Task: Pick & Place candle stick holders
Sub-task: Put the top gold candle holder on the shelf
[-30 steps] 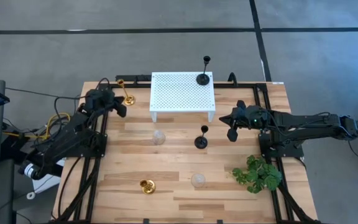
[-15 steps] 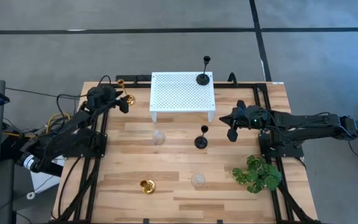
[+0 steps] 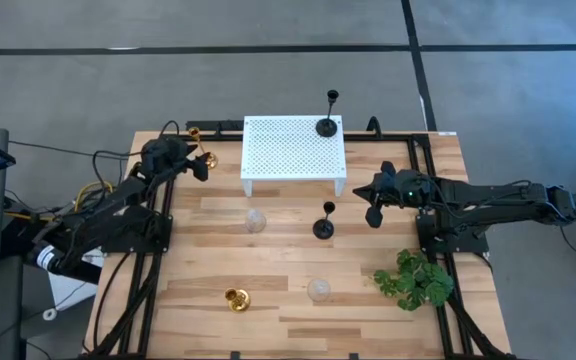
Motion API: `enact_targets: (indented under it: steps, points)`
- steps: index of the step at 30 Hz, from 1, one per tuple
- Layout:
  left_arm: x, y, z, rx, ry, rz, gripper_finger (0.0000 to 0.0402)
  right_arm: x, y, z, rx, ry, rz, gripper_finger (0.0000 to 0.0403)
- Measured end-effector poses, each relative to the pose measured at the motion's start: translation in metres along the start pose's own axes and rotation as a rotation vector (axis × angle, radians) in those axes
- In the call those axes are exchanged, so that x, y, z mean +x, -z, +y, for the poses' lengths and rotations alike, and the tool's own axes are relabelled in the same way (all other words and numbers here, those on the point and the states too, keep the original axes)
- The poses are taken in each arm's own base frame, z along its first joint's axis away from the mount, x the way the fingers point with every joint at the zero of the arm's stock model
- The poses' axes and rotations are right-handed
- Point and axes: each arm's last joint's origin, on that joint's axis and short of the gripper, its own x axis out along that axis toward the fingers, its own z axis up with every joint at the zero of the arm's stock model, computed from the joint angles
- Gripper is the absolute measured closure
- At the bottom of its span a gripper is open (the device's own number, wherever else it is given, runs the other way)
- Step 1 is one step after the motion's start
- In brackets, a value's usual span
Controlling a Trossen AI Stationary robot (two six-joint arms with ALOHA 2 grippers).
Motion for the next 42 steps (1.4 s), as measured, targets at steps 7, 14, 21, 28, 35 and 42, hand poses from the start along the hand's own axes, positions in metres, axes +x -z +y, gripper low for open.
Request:
enact_targets:
  steps: [7,14,21,28,35,42]
  points:
    - [0.000,0.000,0.000,0.009,0.006,0.000,0.0151,0.000,0.000,0.000,0.007,0.001,0.003,0.0403]
    - [0.000,-0.001,0.000,0.012,0.008,-0.007,0.0152,0.000,0.000,0.000,0.023,0.000,0.003,0.0403]
    - [0.001,-0.001,0.000,0.013,-0.002,-0.010,0.0152,0.000,0.000,0.000,0.026,0.001,0.003,0.0403]
    - [0.001,-0.003,0.001,-0.018,-0.014,-0.038,0.0152,0.000,0.000,0.000,0.026,0.001,0.003,0.0403]
    - [0.007,-0.002,-0.003,-0.004,-0.060,-0.033,0.0152,0.000,0.000,0.000,0.026,0.001,0.003,0.0403]
    - [0.015,-0.003,-0.005,0.010,-0.127,-0.050,0.0152,0.000,0.000,0.000,0.026,0.000,0.003,0.0403]
